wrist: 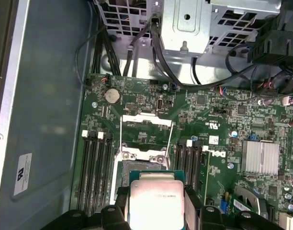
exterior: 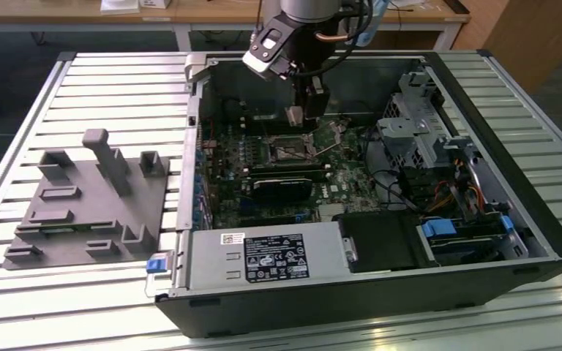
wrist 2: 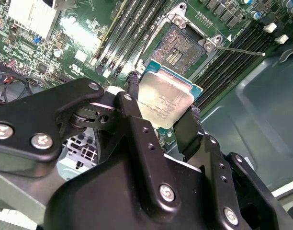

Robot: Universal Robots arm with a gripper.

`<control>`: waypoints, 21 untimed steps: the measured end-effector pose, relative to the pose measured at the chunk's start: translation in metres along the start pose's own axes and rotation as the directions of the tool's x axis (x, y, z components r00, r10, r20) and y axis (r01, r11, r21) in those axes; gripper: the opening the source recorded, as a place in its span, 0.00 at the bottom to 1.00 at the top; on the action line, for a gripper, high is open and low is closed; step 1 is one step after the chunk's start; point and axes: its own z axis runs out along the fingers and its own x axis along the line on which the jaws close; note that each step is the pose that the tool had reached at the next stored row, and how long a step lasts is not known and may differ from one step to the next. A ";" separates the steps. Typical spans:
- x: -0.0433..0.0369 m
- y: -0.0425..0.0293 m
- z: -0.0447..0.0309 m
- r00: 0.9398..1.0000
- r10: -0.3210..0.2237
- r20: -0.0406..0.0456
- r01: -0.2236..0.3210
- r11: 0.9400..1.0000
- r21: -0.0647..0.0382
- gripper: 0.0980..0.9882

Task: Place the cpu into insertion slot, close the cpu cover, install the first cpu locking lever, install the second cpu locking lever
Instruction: 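Place the cpu into insertion slot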

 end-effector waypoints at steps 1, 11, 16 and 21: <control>0.0000 -0.0001 0.0009 1.000 0.000 0.000 0.000 1.000 0.000 0.50; 0.0010 -0.0004 0.0073 1.000 0.000 0.003 0.000 1.000 0.000 0.50; 0.0037 -0.0005 0.0105 1.000 0.000 0.005 0.000 1.000 0.000 0.50; 0.0100 -0.0006 0.0170 1.000 0.006 0.014 -0.006 1.000 0.000 0.50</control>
